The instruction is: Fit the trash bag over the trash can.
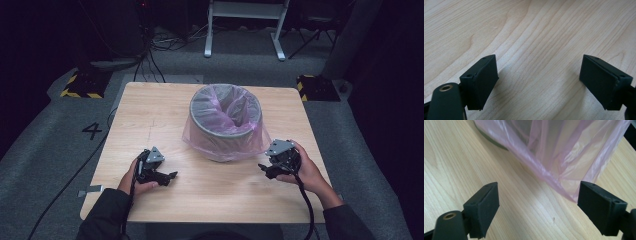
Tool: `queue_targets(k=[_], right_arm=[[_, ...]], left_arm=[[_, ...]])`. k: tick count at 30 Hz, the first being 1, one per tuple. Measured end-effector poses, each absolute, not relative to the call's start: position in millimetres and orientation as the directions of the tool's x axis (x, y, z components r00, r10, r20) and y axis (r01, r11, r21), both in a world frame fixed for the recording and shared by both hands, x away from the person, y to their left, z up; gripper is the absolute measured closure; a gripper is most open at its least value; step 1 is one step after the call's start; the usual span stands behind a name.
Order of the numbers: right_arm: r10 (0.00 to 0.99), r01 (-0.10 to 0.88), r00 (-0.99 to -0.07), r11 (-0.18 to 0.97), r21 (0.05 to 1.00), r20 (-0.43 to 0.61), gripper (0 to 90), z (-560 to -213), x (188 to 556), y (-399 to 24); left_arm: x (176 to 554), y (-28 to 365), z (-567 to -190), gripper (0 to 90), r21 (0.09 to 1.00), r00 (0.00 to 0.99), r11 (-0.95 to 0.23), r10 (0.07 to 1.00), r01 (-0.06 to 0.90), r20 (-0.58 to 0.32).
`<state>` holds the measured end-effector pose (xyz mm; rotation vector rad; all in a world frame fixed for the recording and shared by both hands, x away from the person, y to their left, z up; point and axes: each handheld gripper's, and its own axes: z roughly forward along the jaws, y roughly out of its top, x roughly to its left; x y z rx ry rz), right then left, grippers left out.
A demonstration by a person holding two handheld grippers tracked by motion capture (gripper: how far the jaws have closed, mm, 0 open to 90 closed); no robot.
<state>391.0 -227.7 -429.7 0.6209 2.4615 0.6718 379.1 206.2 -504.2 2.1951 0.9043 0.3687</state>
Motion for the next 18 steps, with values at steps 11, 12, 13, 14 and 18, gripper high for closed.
queue_targets(k=[11, 12, 13, 14, 18], right_arm=[[0.548, 0.314, -0.758, 0.782, 0.539, -0.353, 18.0, -447, 389, -236], [0.548, 0.314, -0.758, 0.782, 0.539, -0.353, 18.0, -448, 389, -237], [0.55, 0.316, -0.758, 0.78, 0.541, -0.35, 18.0, -449, 389, -238], [0.555, 0.321, -0.756, 0.776, 0.544, -0.346, 17.9, -451, 388, -239], [0.57, 0.337, -0.752, 0.763, 0.551, -0.33, 18.0, -457, 387, -245]], left_arm=[[379, 206, -504, 15.0, 0.716, 0.712, -0.492, 0.702, 0.495, -0.01], [379, 206, -504, 15.0, 0.716, 0.712, -0.492, 0.702, 0.495, -0.01], [379, 206, -504, 15.1, 0.716, 0.712, -0.492, 0.702, 0.495, -0.01], [379, 206, -504, 15.0, 0.716, 0.712, -0.492, 0.702, 0.495, -0.01], [379, 206, -504, 15.1, 0.716, 0.712, -0.492, 0.702, 0.495, -0.01]])
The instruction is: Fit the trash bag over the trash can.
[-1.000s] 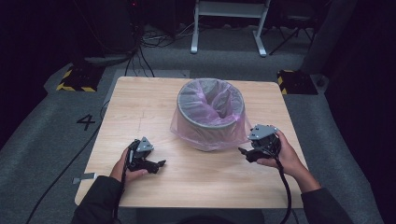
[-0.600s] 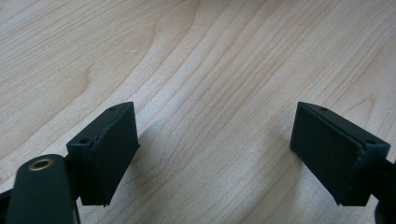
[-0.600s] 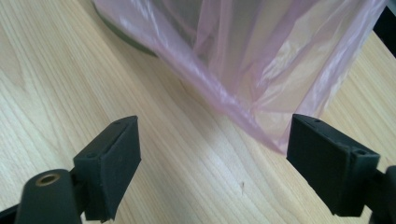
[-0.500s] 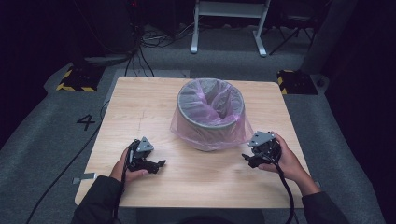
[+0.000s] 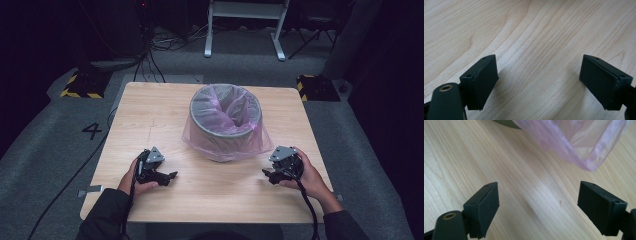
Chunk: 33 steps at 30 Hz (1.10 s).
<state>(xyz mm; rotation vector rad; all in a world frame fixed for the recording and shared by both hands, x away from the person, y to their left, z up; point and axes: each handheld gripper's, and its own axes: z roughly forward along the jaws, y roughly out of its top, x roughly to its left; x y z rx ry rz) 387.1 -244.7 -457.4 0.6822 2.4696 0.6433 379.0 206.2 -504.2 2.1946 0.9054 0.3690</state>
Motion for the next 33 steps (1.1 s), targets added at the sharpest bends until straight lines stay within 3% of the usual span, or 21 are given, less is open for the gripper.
queue_targets(k=[18, 33], right_arm=[[0.665, 0.421, -0.71, 0.664, 0.618, -0.231, 17.8, -486, 378, -275], [0.792, 0.534, -0.611, 0.42, 0.734, -0.008, 14.7, -503, 376, -315]], left_arm=[[379, 206, -504, 15.1, 0.716, 0.711, -0.492, 0.703, 0.496, -0.01], [379, 206, -504, 15.1, 0.715, 0.709, -0.493, 0.705, 0.495, -0.005]])
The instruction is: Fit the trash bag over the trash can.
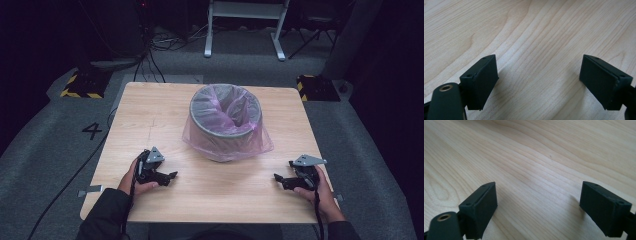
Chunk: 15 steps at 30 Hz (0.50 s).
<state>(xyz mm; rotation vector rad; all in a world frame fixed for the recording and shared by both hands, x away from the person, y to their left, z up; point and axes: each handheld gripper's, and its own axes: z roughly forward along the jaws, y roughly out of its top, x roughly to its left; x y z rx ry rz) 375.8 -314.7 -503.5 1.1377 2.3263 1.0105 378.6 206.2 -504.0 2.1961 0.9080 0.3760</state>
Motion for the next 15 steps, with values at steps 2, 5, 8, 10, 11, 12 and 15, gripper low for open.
queue_targets(k=[2, 5, 8, 10, 11, 12, 15], right_arm=[[0.802, 0.541, -0.597, 0.412, 0.733, -0.01, 14.1, -504, 376, -319], [0.81, 0.548, -0.586, 0.404, 0.733, -0.008, 13.9, -504, 376, -324], [0.82, 0.557, -0.572, 0.392, 0.732, -0.005, 14.1, -503, 376, -329], [0.827, 0.561, -0.562, 0.385, 0.732, -0.005, 14.0, -503, 376, -331], [0.832, 0.564, -0.555, 0.381, 0.733, -0.005, 14.1, -504, 376, -332], [0.834, 0.566, -0.552, 0.378, 0.733, -0.004, 14.1, -504, 376, -332], [0.837, 0.567, -0.547, 0.375, 0.734, -0.005, 14.0, -504, 376, -332]], left_arm=[[379, 206, -504, 15.1, 0.715, 0.709, -0.493, 0.705, 0.495, -0.005], [379, 206, -504, 15.1, 0.715, 0.709, -0.493, 0.705, 0.495, -0.004], [379, 206, -504, 15.1, 0.715, 0.709, -0.493, 0.705, 0.495, -0.004], [379, 206, -504, 15.1, 0.714, 0.709, -0.494, 0.705, 0.496, -0.004], [379, 206, -504, 15.0, 0.715, 0.709, -0.493, 0.705, 0.495, -0.005], [379, 206, -504, 15.0, 0.715, 0.709, -0.494, 0.705, 0.496, -0.004], [379, 206, -504, 15.1, 0.715, 0.709, -0.494, 0.705, 0.496, -0.004]])
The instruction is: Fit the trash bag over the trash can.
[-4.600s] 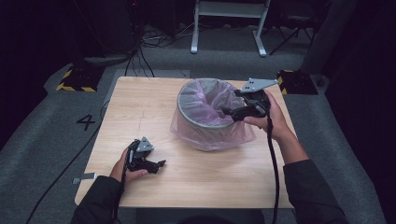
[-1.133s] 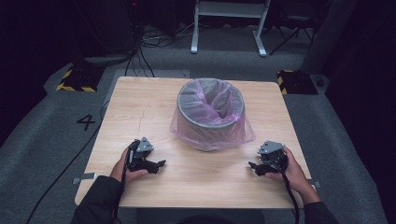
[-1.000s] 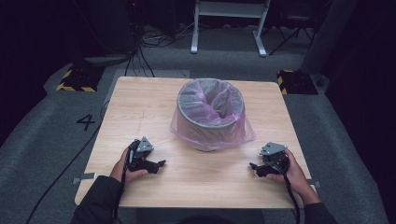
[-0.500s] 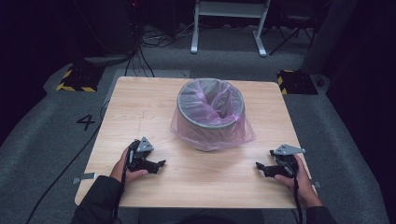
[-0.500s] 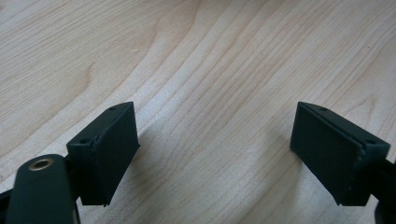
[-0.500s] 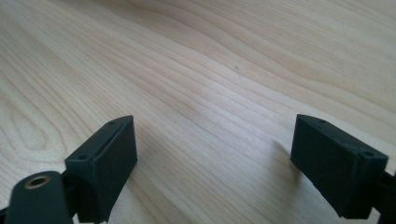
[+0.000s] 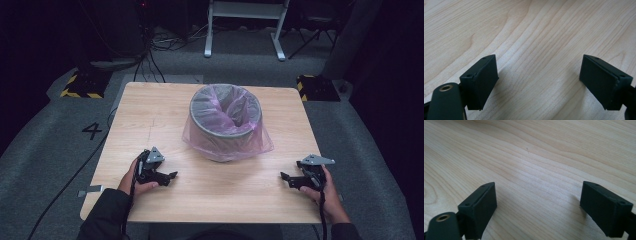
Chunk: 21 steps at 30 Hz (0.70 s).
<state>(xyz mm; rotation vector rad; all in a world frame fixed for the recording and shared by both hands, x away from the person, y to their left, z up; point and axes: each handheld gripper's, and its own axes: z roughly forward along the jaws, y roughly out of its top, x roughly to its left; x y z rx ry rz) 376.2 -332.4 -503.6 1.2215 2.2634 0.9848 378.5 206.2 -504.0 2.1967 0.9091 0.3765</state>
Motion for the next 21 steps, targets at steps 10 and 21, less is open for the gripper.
queue_targets(k=[10, 21], right_arm=[[0.842, 0.57, -0.54, 0.371, 0.733, -0.007, 13.9, -503.6, 376.6, -332.1], [0.842, 0.57, -0.539, 0.371, 0.733, -0.007, 13.9, -503.6, 376.5, -332.1]], left_arm=[[378.2, 206.2, -504.1, 15.0, 0.715, 0.707, -0.491, 0.707, 0.497, -0.006], [379.1, 206.2, -504.1, 14.7, 0.713, 0.712, -0.496, 0.702, 0.495, -0.005]])
